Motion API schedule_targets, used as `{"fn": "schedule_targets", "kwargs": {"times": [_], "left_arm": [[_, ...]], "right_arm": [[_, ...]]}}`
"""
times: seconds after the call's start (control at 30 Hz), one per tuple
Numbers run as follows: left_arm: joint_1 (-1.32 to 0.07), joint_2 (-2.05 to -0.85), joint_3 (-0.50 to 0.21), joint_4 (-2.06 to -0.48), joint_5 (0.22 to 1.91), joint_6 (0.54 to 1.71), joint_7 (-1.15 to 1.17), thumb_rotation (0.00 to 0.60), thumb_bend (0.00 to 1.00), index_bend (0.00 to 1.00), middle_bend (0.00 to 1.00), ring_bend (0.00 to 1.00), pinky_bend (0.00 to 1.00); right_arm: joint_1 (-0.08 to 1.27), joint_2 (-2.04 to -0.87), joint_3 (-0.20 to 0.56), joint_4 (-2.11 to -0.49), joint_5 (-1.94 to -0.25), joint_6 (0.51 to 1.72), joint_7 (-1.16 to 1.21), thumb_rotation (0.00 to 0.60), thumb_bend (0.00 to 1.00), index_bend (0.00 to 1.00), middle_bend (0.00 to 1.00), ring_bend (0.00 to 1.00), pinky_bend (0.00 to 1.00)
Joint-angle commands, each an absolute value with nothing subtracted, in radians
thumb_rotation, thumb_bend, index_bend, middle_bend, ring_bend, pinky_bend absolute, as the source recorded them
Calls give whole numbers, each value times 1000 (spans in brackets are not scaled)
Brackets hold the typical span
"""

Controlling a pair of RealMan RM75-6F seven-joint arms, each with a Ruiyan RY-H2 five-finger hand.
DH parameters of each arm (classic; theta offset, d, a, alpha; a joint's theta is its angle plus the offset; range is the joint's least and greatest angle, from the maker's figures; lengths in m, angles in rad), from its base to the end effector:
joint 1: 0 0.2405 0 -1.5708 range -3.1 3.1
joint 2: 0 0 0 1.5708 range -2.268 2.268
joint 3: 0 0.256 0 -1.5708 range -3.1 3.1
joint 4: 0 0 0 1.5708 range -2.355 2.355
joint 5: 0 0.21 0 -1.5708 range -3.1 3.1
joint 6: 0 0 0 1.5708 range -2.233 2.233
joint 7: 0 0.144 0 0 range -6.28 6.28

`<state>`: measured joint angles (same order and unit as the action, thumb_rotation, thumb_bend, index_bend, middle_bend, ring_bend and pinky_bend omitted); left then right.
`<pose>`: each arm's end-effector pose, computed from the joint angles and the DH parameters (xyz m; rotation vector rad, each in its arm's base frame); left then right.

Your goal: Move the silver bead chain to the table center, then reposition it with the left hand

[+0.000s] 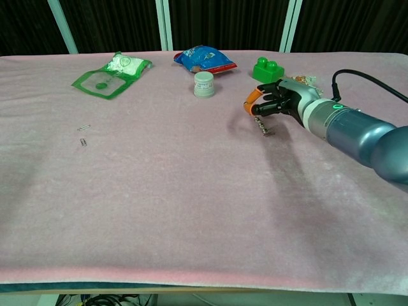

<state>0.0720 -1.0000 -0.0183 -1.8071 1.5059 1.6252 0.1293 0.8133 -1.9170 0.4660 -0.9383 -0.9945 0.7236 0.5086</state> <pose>-0.2990 0.1259 0.1932 -1.2621 -0.8755 -0.8056 -0.1498 -0.4099 -0.0802 1.1128 -1.9091 1.3646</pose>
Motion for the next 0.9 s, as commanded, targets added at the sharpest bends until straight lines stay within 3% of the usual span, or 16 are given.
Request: {"fn": "schedule_targets", "kwargs": {"times": [0.03, 0.43, 0.9], "left_arm": [[72, -1000, -19, -1807, 1505, 1626, 129, 600, 291, 108, 51, 0, 0], [74, -1004, -18, -1807, 1511, 1630, 140, 600, 291, 108, 51, 0, 0], [77, -1006, -11, -1812, 1523, 1632, 149, 600, 291, 108, 51, 0, 0]], "right_arm": [[820, -1926, 471, -918, -1002, 718, 523, 600, 357, 644, 0, 25, 178], [804, -1893, 470, -949, -1039, 725, 545, 600, 357, 644, 0, 25, 178], [626, -1600, 399, -1327, -1074, 826, 459, 600, 357, 643, 0, 25, 178]]}}
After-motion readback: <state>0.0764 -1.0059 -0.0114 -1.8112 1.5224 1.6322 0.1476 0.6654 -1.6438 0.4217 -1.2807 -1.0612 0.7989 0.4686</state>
